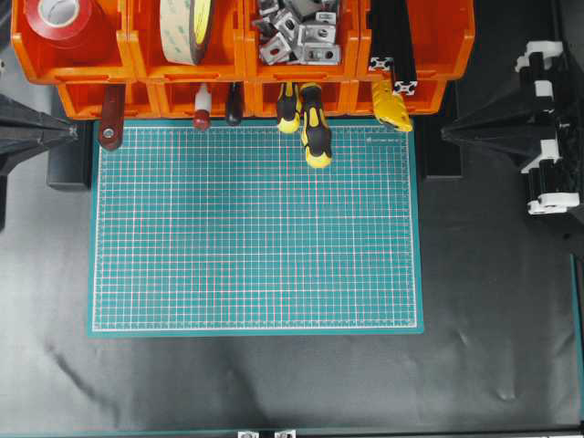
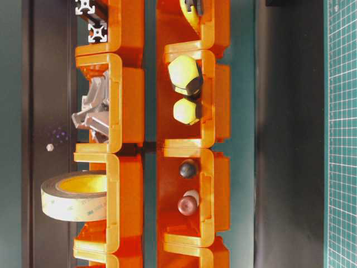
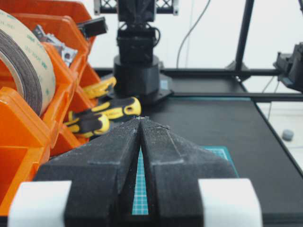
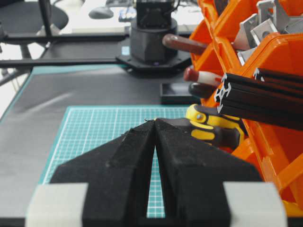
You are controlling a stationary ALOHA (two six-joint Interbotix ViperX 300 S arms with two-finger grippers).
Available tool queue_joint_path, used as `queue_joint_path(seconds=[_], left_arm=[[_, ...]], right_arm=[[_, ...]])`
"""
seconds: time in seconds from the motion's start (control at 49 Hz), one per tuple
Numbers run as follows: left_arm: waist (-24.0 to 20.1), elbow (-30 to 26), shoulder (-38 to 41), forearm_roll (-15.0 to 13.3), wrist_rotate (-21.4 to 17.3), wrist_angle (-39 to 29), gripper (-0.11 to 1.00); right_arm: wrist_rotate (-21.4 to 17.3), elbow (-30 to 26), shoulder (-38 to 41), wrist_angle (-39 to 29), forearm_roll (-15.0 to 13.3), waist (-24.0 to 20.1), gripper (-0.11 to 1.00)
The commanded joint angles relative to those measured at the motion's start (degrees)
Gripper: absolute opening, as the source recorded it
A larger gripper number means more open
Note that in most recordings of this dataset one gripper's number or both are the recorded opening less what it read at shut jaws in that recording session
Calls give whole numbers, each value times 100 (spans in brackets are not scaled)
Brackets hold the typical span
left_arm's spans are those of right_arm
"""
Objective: Pick corner brachets from container rack with right arm.
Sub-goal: 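Move the right gripper up toward the bin of silver corner brackets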
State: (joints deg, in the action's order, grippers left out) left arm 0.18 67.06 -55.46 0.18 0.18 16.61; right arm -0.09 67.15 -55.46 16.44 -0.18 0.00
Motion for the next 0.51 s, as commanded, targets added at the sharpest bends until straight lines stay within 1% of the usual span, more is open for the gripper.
queue_joint_path(seconds=[0.0,0.061,0.102,0.122,0.184,0.245,0.347,0.49], left_arm=[[35,-202,-70,202,105,-167,6],[35,-369,-132,202,193,-475,4],[35,-492,-176,202,246,-721,0],[44,-554,-193,202,272,-861,0],[62,-747,-237,211,343,-1301,0],[70,-940,-272,211,387,-1705,0],[97,-1125,-308,211,396,-2232,0],[132,-1160,-308,211,413,-2584,0]], right_arm=[[-88,-79,44,62,44,-35,1],[-149,-158,9,18,79,-79,5],[-255,-220,-18,-35,97,-88,0],[-325,-246,-26,-79,97,-97,-1],[-545,-396,-70,-281,97,-105,-1],[-729,-606,-88,-633,88,-105,-1],[-817,-1116,-79,-1547,70,-105,-1],[-826,-2101,-9,-3138,70,-53,-1]])
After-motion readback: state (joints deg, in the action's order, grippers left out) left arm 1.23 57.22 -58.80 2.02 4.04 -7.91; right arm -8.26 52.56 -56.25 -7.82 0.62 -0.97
